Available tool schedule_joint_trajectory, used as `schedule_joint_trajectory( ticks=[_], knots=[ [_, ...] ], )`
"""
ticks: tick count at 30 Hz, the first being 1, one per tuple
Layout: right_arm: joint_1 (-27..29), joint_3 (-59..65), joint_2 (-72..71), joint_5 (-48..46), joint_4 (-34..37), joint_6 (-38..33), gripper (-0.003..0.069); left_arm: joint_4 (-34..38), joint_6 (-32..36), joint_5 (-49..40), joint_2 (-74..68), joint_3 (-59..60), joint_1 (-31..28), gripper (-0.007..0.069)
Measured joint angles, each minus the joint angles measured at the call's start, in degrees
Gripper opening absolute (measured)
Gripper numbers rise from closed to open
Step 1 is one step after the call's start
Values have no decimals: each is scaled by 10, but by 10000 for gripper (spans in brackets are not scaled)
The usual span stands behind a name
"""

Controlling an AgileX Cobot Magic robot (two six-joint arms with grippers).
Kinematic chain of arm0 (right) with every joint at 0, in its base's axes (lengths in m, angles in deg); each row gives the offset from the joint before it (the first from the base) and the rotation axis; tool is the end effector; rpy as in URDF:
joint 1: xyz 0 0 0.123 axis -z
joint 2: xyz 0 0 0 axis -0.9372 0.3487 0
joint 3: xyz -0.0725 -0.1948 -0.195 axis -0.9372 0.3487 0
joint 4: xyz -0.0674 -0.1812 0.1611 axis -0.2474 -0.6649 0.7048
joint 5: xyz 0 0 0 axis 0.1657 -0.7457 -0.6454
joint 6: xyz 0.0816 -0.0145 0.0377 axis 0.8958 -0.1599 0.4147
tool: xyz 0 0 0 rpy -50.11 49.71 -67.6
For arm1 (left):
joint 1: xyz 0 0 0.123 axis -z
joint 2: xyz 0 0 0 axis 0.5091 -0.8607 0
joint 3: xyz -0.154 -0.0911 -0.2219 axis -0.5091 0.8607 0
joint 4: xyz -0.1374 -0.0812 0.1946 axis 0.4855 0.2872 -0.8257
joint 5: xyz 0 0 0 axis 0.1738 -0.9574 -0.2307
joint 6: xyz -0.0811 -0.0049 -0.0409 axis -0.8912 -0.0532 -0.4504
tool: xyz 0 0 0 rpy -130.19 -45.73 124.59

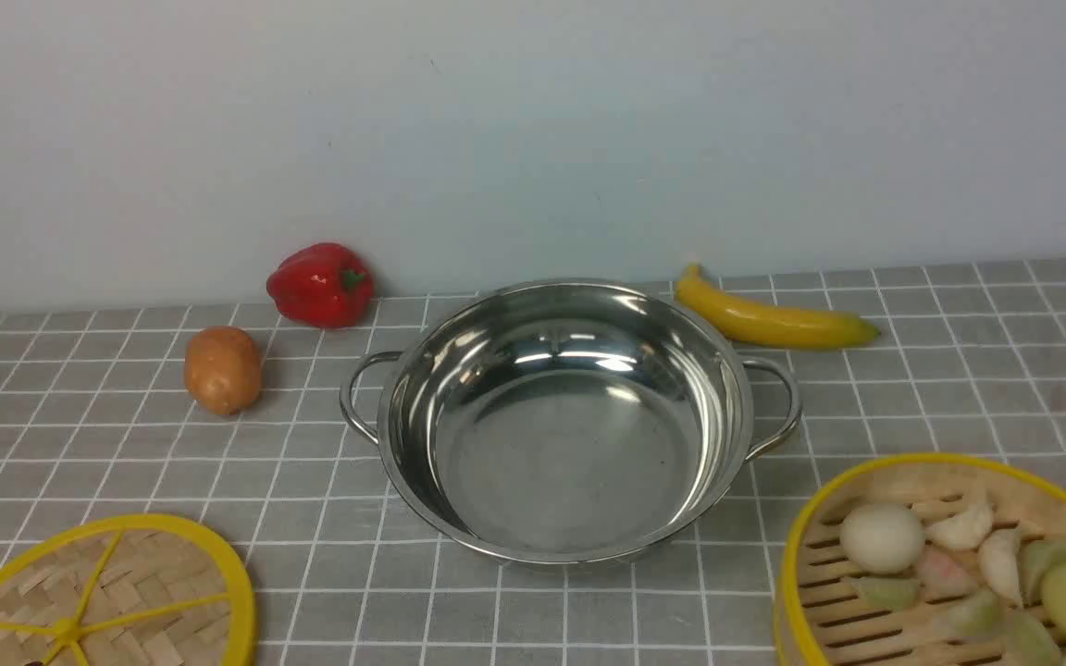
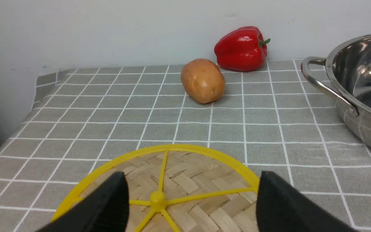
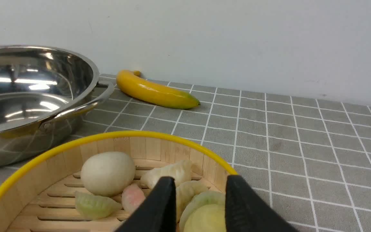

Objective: Place the steamer in the pot on the grey tablecloth, and put the lid on the steamer.
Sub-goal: 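Reach for and grasp the rim of the bamboo steamer holding the buns with the right gripper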

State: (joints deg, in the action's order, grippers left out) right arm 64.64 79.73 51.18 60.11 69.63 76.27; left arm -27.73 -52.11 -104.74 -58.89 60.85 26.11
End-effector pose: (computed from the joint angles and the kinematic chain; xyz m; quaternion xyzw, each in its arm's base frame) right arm 0.0535 0.0069 0.1791 -0.0280 0.7948 0.0463 0.6045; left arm 0.0534 0.0061 0.1808 -0.0171 0.7903 0.0477 0.6106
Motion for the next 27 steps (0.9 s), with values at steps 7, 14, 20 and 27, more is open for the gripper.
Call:
schedule_joint_trajectory(
  ticks=[7,14,20,27],
  knots=[
    [0,0,0,0,0,0,243,0,0,0,0,0,0,492],
    [0,0,0,0,0,0,243,0,0,0,0,0,0,492],
    [0,0,0,1,4,3,243,0,0,0,0,0,0,492],
    [0,-44,-1,42,55,51,243,0,0,0,0,0,0,492]
  ],
)
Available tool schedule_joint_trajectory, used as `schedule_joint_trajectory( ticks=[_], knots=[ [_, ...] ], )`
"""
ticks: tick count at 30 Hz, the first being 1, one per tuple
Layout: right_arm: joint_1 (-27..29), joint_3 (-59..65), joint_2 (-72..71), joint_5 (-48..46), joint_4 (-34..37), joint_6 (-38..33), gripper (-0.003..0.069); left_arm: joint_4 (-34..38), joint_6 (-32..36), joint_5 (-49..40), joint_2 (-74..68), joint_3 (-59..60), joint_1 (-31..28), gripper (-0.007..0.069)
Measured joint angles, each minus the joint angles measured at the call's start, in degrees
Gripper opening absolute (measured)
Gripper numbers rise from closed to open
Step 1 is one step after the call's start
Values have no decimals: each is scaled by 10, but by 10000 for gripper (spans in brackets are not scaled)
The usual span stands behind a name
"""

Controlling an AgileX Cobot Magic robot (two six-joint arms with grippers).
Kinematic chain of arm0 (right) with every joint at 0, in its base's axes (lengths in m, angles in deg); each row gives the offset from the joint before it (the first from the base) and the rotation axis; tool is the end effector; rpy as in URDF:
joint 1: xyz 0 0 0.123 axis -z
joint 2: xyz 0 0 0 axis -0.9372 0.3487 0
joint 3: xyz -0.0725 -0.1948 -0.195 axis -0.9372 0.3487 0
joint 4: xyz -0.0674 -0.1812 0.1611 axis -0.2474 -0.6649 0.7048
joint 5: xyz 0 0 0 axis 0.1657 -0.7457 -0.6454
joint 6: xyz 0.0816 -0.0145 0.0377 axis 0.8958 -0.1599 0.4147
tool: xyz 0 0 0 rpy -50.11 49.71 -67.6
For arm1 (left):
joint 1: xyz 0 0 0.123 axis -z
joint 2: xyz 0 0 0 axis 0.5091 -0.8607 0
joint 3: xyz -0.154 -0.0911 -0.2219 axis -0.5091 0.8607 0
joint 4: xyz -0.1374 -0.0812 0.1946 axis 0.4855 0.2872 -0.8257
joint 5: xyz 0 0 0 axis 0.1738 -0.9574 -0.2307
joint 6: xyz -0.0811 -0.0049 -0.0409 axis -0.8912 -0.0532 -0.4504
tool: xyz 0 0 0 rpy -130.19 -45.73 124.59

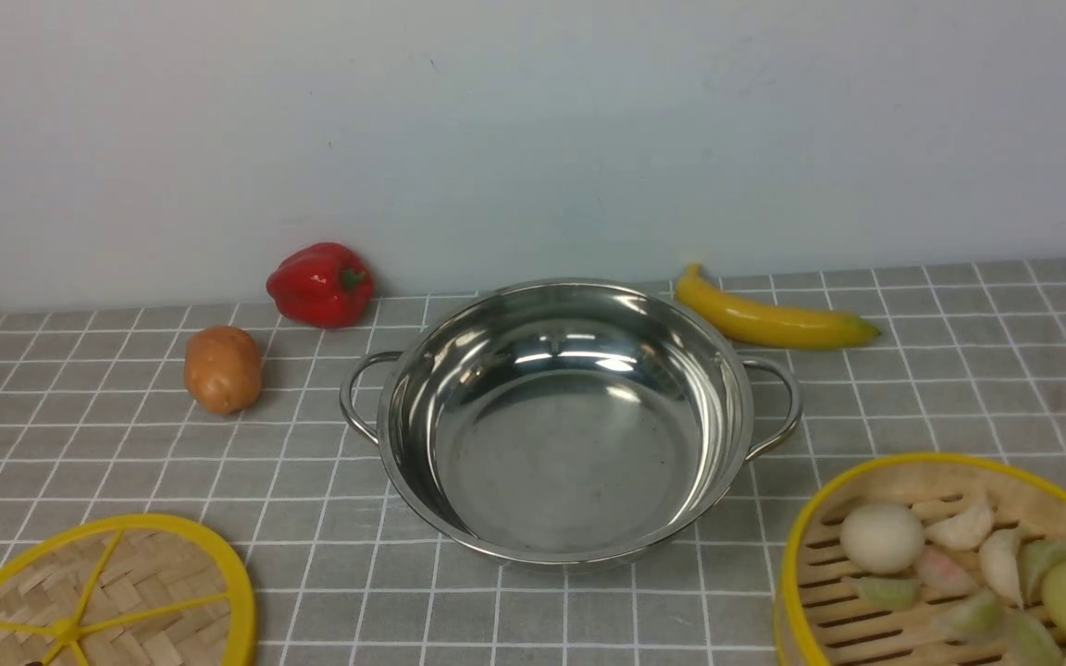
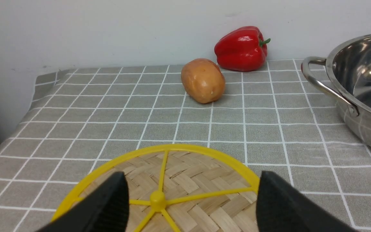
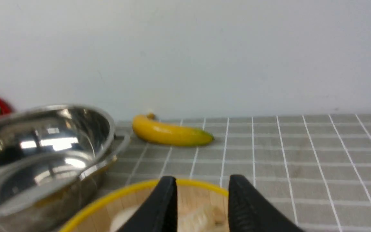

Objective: Place the steamer in the pot on the grey tablecloth, and put the lid on the steamer.
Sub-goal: 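Reach for and grasp the rim of the bamboo steamer holding the buns with the right gripper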

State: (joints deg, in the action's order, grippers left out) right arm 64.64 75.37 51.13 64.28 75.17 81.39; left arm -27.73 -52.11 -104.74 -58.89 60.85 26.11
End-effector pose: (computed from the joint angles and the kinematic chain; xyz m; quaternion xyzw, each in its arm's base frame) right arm 0.0520 0.0086 0.2115 0.0344 0.7460 0.1177 0.6546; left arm 0.0534 0.0061 0.1808 -0.0171 0.7903 0.0477 0.6106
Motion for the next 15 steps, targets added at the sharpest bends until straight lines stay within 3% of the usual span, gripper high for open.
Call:
schedule_joint_trajectory(
  ticks=[4,10,15],
  knots=[
    [0,-93,0,-24,4,7,243,0,0,0,0,0,0,492],
    [0,-260,23,-225,16,12,243,0,0,0,0,0,0,492],
    [0,-287,25,-245,43,21,243,0,0,0,0,0,0,492]
  ],
)
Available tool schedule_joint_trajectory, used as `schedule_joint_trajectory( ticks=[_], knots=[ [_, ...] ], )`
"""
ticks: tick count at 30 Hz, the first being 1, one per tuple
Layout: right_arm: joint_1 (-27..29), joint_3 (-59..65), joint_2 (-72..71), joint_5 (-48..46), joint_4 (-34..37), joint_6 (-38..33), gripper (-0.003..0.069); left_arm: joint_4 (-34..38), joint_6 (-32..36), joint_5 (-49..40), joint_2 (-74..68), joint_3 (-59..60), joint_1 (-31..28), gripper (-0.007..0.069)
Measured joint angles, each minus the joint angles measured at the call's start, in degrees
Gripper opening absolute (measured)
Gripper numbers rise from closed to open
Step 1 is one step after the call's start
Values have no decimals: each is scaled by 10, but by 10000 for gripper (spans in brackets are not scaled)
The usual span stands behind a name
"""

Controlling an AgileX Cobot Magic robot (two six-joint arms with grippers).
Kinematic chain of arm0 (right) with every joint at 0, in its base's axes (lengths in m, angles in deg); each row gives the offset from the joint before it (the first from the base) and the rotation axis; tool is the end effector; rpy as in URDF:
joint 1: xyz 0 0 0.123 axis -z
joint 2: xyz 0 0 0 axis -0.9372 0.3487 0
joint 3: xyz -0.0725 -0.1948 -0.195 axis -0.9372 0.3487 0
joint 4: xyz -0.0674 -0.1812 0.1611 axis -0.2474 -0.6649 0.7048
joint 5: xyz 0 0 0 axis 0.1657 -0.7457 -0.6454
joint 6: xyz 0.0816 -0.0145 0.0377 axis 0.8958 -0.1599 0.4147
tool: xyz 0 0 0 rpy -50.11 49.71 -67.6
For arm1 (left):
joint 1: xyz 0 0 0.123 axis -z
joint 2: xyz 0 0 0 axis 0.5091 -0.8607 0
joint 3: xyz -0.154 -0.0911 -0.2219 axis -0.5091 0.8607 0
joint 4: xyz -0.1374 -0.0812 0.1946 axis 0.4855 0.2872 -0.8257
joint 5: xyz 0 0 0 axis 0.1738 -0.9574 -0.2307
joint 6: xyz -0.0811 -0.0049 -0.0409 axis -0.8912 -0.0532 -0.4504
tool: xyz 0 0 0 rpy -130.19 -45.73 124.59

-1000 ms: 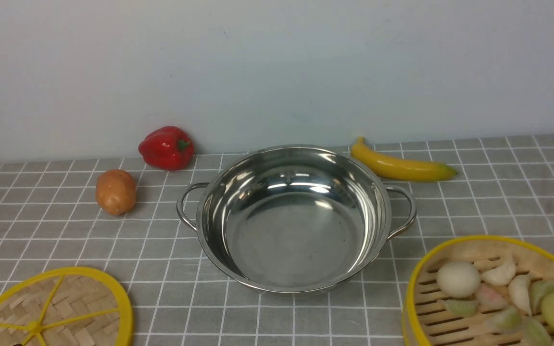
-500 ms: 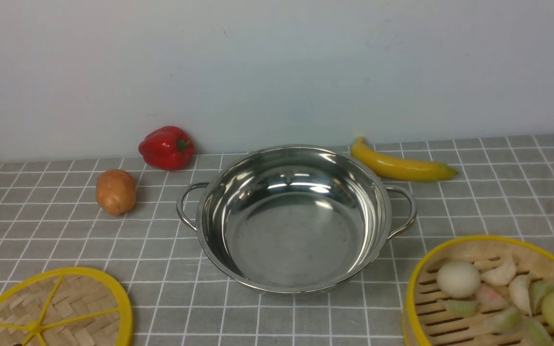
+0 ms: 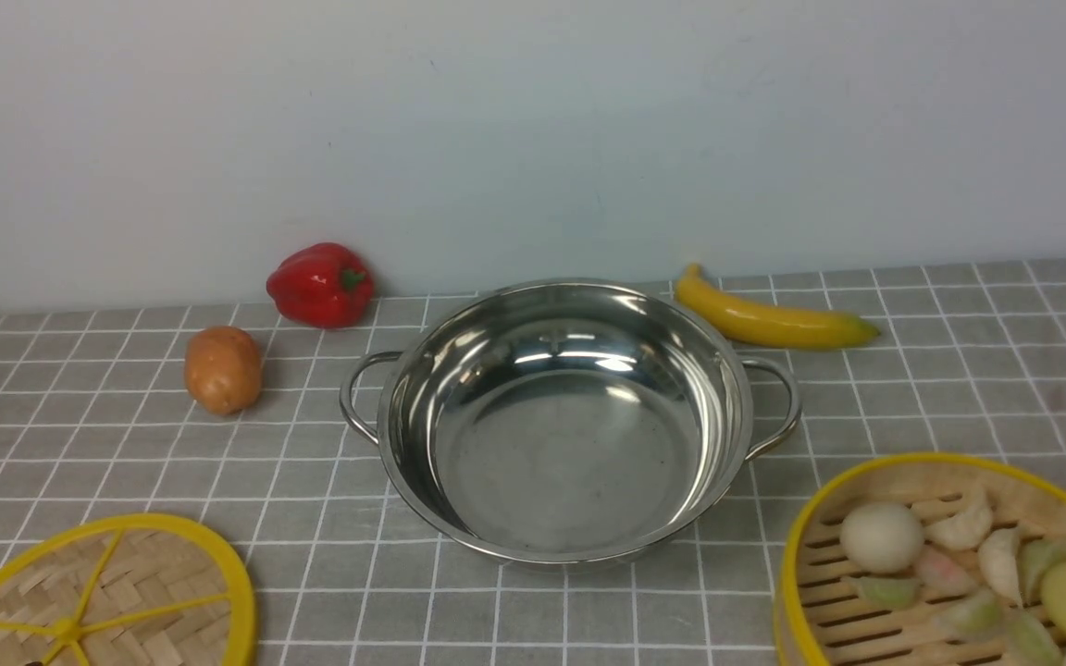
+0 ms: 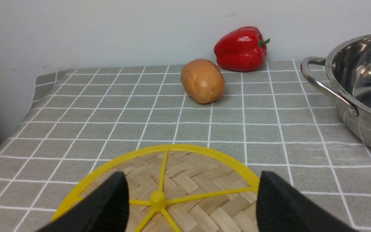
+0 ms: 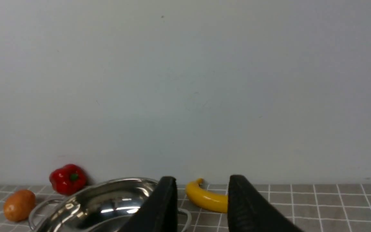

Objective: Place the steamer in the pot on the grey tablecloth, and put the lid on the steamer.
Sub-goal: 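Reach for and grasp the rim of the bamboo steamer holding the buns with the right gripper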

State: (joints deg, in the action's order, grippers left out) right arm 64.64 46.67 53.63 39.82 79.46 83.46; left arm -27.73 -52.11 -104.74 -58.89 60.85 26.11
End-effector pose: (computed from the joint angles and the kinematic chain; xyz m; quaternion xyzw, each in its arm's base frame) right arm 0.0013 0.0143 0.3294 0.0179 0.7323 0.1798 0.6565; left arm 0.0534 0.0061 0.1808 -0.0171 0.7903 0.0477 0.6106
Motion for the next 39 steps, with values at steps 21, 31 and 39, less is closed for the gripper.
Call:
schedule_joint_trajectory(
  ticks=[21,31,39],
  knots=[
    [0,-94,90,-274,141,-181,243,0,0,0,0,0,0,492],
    [0,-105,371,-304,90,-335,259,0,0,0,0,0,0,492],
    [-112,-105,562,-266,42,-384,317,0,0,0,0,0,0,492]
  ],
)
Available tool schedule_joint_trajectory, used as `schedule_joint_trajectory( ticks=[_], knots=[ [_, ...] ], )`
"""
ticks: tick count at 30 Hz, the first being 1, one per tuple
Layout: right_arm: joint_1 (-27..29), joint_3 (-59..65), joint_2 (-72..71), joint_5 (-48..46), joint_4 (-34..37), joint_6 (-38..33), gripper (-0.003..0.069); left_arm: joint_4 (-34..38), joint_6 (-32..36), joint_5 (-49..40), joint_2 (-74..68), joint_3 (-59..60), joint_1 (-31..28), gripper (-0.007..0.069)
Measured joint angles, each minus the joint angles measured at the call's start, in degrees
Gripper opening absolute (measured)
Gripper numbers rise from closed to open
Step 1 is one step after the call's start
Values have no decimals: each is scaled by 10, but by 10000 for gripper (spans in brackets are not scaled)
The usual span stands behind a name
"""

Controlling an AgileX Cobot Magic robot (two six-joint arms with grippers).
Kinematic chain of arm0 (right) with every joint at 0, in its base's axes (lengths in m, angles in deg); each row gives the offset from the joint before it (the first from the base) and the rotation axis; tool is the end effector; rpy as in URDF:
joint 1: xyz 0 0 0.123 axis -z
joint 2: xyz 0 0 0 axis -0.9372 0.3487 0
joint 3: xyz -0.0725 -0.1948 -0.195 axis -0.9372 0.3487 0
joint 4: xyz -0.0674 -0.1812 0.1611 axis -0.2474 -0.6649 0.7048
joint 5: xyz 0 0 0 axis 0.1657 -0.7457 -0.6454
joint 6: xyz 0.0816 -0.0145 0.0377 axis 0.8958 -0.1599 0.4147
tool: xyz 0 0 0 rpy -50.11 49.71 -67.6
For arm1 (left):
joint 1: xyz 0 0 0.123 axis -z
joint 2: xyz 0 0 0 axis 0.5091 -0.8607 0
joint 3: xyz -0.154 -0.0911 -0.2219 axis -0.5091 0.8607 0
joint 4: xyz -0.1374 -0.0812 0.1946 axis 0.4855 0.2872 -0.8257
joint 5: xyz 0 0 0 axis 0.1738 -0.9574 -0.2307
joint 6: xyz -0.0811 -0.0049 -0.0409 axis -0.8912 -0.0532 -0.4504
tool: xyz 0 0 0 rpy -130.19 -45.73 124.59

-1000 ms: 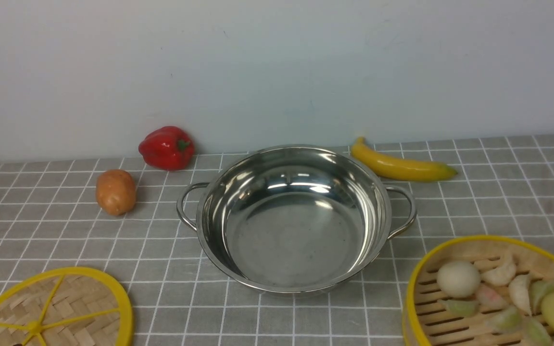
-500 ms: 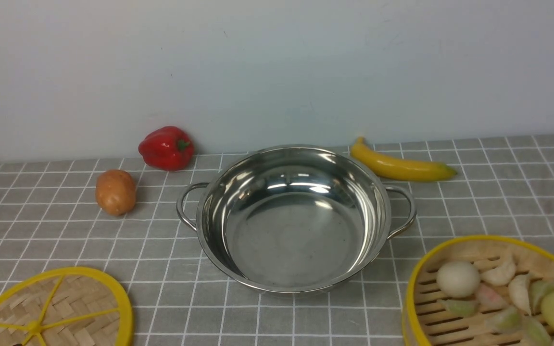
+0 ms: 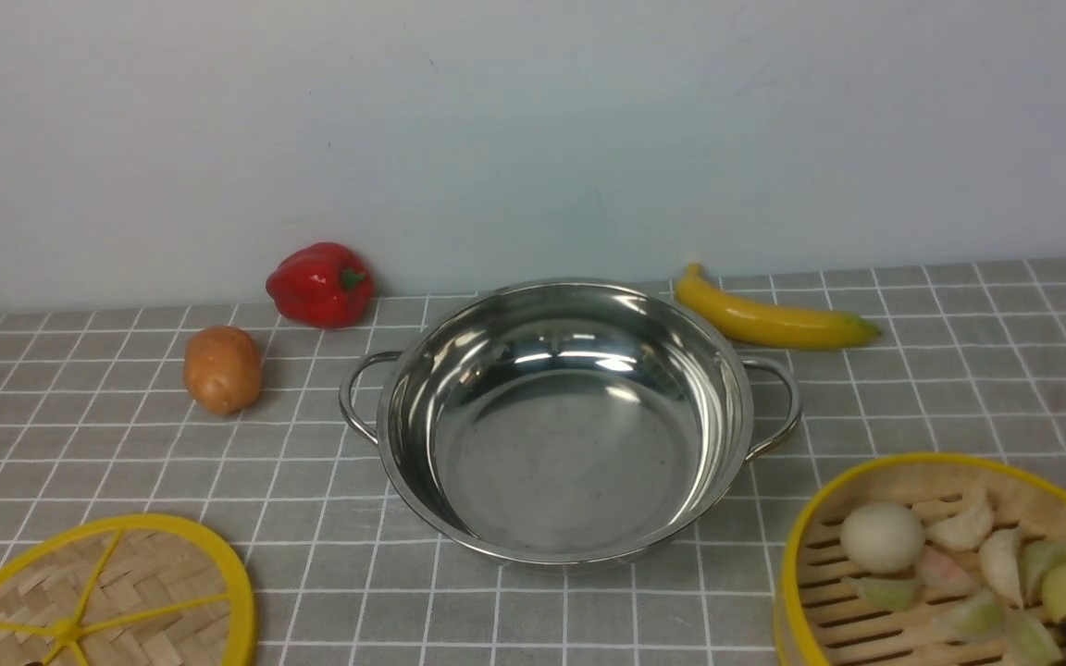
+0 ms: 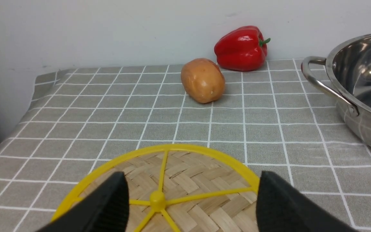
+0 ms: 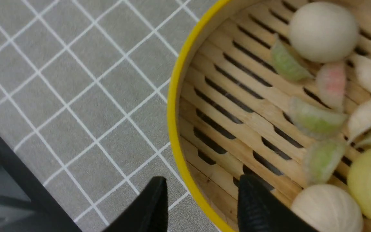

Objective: Place the steamer in the pot on the grey tablecloth, and put the lid on the steamer.
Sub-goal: 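Reach for and grasp the rim of the bamboo steamer holding the buns with the right gripper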

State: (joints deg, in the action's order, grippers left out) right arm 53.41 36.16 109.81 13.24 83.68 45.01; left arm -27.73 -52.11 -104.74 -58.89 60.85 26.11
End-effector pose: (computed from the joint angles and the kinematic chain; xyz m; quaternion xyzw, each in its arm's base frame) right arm 0.1445 0.0691 0.2746 -0.3677 0.9111 0.1335 0.1300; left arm 0.0534 0.0061 0.1808 -0.0171 0.7903 0.0477 0.6106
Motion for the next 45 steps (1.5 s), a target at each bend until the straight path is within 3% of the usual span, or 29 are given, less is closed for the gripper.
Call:
schedule_joint_trajectory(
  ticks=[7,13,45],
  knots=[
    [-125,0,127,64,-89,65,324,0,0,0,0,0,0,492],
    [-176,0,206,92,-131,111,324,0,0,0,0,0,0,492],
    [-180,0,293,133,-119,128,314,0,0,0,0,0,0,492]
  ],
)
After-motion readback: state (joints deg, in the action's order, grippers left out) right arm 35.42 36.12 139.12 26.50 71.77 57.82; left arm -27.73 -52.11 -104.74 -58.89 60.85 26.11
